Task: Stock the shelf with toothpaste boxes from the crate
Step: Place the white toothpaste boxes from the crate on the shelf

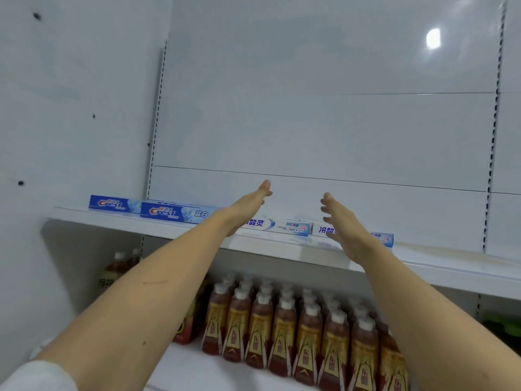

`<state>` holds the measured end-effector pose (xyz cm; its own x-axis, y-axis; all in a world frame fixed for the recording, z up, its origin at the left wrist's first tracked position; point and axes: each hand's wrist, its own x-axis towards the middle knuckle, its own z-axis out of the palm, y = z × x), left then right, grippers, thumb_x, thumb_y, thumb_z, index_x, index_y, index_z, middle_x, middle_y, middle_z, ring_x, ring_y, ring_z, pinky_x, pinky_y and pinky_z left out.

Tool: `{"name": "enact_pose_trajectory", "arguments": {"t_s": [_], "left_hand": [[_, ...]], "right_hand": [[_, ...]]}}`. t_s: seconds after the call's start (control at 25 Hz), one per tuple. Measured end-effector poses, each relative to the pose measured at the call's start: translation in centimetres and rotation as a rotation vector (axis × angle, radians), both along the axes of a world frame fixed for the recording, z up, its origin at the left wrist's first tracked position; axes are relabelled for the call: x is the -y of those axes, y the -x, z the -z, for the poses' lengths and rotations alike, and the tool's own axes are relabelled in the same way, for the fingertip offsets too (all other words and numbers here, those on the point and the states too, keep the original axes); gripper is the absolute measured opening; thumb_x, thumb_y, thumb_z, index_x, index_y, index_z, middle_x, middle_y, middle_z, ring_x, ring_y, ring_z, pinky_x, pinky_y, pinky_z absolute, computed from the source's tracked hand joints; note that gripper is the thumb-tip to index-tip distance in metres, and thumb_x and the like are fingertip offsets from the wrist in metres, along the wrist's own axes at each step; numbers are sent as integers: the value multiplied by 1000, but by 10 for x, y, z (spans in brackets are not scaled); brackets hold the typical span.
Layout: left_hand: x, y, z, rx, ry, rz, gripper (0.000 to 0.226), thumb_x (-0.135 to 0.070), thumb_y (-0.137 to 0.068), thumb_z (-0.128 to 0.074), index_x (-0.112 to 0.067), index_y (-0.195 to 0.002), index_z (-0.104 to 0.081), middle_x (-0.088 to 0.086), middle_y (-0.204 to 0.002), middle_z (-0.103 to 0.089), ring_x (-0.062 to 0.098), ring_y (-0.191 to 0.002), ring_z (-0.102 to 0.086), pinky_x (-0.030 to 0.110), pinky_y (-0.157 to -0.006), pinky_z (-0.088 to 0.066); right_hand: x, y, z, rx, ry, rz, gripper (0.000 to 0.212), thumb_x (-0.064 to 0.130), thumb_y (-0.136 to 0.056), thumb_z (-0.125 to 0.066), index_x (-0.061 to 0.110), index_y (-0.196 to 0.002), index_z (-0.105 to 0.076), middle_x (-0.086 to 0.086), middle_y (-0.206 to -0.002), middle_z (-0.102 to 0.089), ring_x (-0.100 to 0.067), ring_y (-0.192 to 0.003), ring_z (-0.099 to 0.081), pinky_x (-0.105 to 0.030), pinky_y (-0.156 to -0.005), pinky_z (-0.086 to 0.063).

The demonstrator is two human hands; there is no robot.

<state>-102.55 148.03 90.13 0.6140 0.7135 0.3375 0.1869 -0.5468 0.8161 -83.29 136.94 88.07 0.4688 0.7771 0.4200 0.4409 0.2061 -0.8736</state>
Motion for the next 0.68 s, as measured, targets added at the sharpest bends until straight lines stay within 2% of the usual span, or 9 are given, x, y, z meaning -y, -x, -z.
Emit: {"name": "enact_pose_trajectory", "arguments": {"t_s": [0.16, 0.32, 0.44, 0.52, 0.6, 0.68], "left_hand": [[5, 14, 17, 294, 90, -17, 64, -65, -98, -14, -33, -142, -47, 1, -151, -43, 20, -145, -27, 48, -117, -15], [34, 32, 57, 465, 166, 78, 60, -60, -100, -14, -31, -140, -49, 2, -151, -44, 16, -144, -31, 47, -119, -18], [64, 49, 114, 617, 290, 126, 58, -58, -101, -16, -28, -139, -50, 1, -149, -47, 15, -140, -37, 43, -115, -28], [74, 57, 165, 698, 404, 143, 57, -58, -101, -19, -28, -138, -50, 1, -148, -49, 15, -138, -41, 42, -113, -32], [83, 63, 219, 713, 516, 82, 58, -58, -101, -19, -28, -140, -48, 1, -148, -49, 17, -139, -41, 44, -115, -31], [93, 66, 270, 654, 603, -34, 59, -58, -101, -19, -27, -143, -46, 1, -147, -50, 18, -141, -39, 47, -117, -29]], "right_hand": [[14, 45, 13, -171, -210, -78, 54, 50, -102, -32, 20, -146, -42, 1, -149, -43, -20, -135, -42, -44, -112, -35], [29, 77, 46, -295, -288, -225, 50, 50, -102, -32, 22, -138, -51, 1, -142, -51, -18, -130, -48, -45, -110, -37], [42, 95, 94, -395, -238, -356, 51, 50, -103, -28, 21, -137, -53, 1, -136, -57, -17, -127, -52, -42, -105, -40], [47, 105, 139, -349, -146, -420, 51, 50, -103, -27, 23, -137, -53, 3, -135, -59, -15, -128, -52, -41, -106, -40], [53, 112, 188, -314, -11, -470, 48, 52, -102, -26, 28, -135, -54, 6, -139, -55, -12, -131, -48, -42, -110, -36], [58, 113, 237, -330, 111, -484, 47, 53, -102, -28, 30, -135, -53, 8, -142, -52, -11, -131, -46, -44, -113, -33]]}}
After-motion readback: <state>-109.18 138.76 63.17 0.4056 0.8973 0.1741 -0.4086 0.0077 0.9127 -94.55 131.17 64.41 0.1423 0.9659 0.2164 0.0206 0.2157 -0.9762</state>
